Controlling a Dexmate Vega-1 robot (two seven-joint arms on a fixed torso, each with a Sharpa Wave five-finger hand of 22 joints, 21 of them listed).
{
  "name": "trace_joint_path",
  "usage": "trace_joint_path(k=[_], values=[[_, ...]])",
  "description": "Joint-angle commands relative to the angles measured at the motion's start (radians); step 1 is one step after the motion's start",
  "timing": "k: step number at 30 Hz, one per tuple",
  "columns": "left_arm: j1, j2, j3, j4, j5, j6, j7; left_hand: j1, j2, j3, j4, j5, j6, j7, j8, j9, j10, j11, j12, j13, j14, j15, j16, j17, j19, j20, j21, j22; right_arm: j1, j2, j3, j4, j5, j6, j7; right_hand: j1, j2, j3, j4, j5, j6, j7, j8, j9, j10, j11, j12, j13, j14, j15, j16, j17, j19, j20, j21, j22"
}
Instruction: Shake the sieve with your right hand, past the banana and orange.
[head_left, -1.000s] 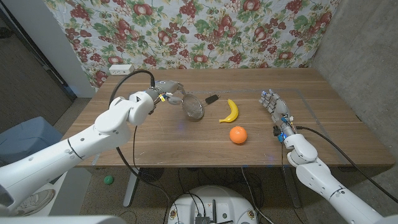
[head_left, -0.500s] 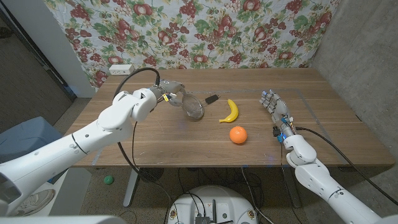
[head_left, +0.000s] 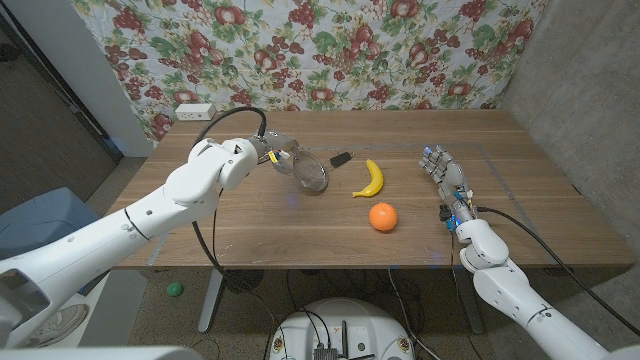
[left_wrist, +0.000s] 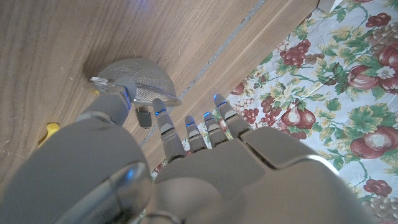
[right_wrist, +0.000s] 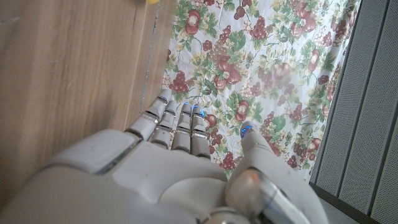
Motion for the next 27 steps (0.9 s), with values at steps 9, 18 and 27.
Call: trace_joint_path(k=[9,18,27], values=[[0.019,-0.040,-0.012,0.033,0.040,-0.078,-0.003,0.038,-0.007,-0.005,0.001,-0.006,0.035,-0.002,0.010,0.002,-0.001,-0.003,0.002,0.004,0.003,-0.025,0.006,0.003,0.028,-0.003,-0.003,0.004,-0.021,0.001,0.010,-0.004,-0.008,0.032,-0.002,-0.010,-0.003,0.006,0.002,0.003,0.007,0.002,0.007,0.003,0.012,0.003,0.004,0.003,0.014,0.003,0.006,0.004,0.012,0.002,-0.003,0.004],[0.028,-0.049,-0.010,0.044,0.042,-0.102,0.025,0.054,-0.010,-0.009,0.003,-0.007,0.043,-0.001,0.009,0.003,0.006,-0.003,0.005,0.004,0.008,-0.029,0.007,0.002,0.041,-0.006,-0.002,0.004,-0.033,-0.002,0.015,-0.009,-0.008,0.039,-0.003,-0.012,-0.007,0.006,0.001,0.003,0.007,0.003,0.006,0.003,0.014,0.004,0.004,0.003,0.013,0.004,0.005,0.005,0.014,0.004,-0.003,0.004],[0.032,-0.057,0.004,0.052,0.095,-0.108,0.032,0.088,-0.005,-0.016,0.006,-0.006,0.086,0.001,0.020,0.005,0.020,-0.010,0.008,0.003,0.026,-0.034,0.011,0.002,0.059,-0.011,-0.003,0.005,-0.051,-0.004,0.026,-0.019,-0.003,0.046,-0.008,-0.014,-0.009,0.005,0.000,0.003,0.007,0.003,0.005,0.003,0.013,0.005,0.003,0.003,0.014,0.005,0.006,0.006,0.015,0.006,-0.004,0.004]])
